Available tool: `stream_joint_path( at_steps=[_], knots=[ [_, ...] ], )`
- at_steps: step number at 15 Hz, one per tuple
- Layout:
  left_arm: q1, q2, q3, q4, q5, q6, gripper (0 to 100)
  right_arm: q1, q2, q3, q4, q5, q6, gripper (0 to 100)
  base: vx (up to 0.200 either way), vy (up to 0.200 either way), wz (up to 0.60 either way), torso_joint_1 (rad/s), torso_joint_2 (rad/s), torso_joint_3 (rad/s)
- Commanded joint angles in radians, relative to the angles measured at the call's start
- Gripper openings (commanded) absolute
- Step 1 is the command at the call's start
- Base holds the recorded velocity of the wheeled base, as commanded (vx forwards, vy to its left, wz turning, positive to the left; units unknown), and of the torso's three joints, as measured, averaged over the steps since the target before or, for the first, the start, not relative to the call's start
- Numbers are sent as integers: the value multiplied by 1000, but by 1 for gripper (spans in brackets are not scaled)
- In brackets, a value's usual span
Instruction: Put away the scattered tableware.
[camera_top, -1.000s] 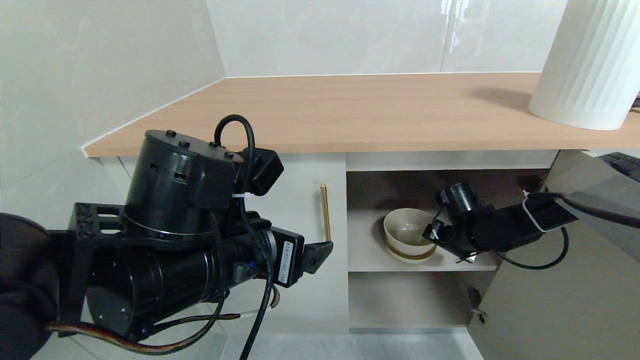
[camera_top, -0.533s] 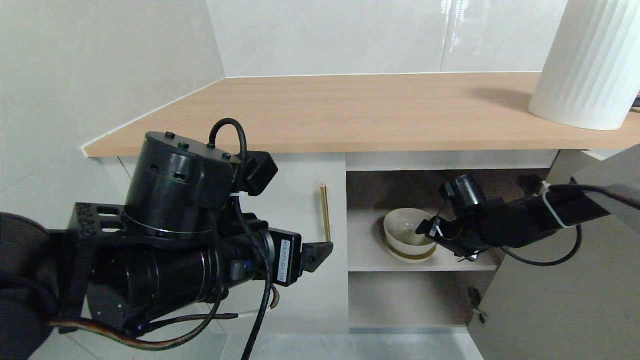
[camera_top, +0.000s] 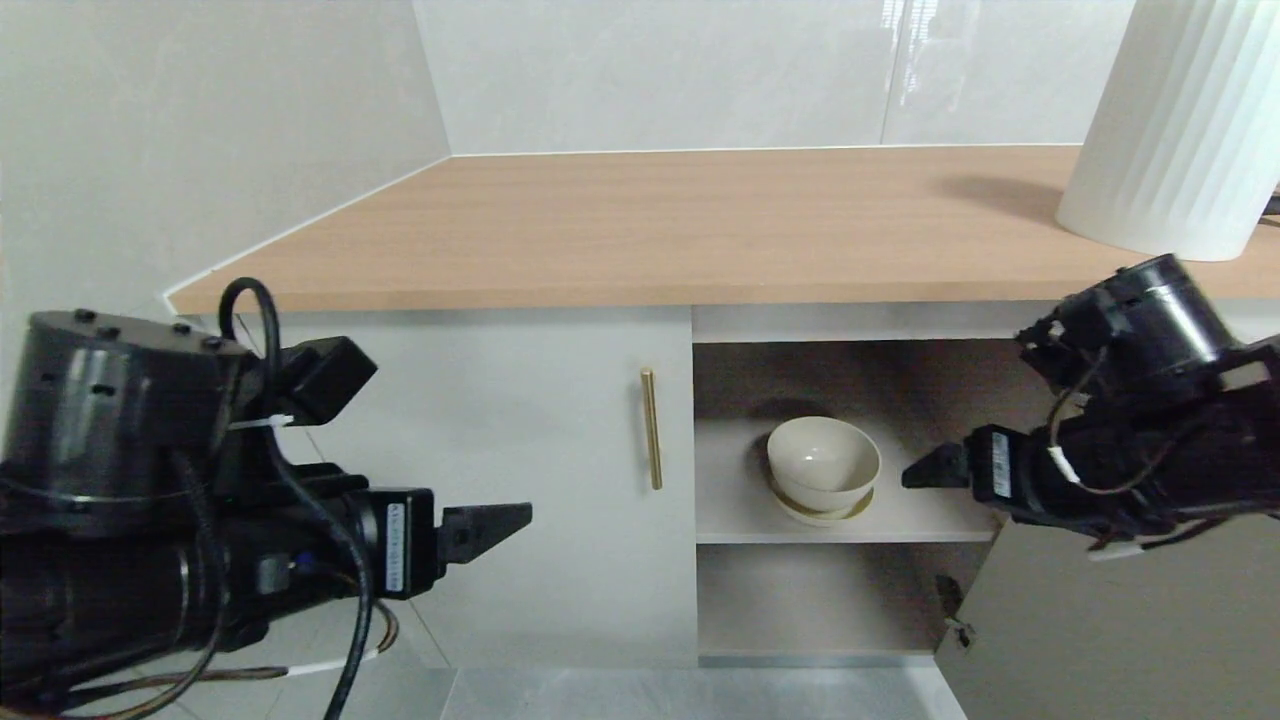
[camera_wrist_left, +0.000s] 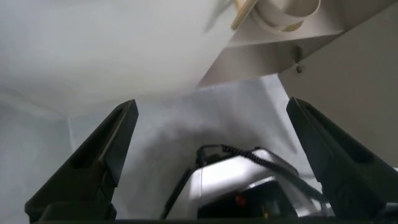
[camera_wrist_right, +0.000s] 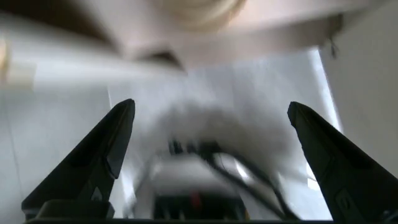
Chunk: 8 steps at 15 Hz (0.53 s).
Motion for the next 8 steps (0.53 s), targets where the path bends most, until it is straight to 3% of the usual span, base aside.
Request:
stream_joint_path(
  at_steps=[1, 3, 4, 8],
  knots=[
    [16, -163, 51, 56, -8, 3, 100, 66, -251, 45, 175, 7, -39, 100, 0, 0, 0, 0, 0, 0],
    [20, -187, 19, 82, -9, 22, 100, -56, -265, 79, 174, 116, -88, 100, 0, 0, 0, 0, 0, 0],
    [18, -175, 14, 84, -9, 25, 100, -57, -273, 87, 169, 165, -125, 100, 0, 0, 0, 0, 0, 0],
    [18, -111, 11, 84, -9, 22, 100, -51, -211, 101, 167, 176, -139, 100, 0, 0, 0, 0, 0, 0]
  ],
)
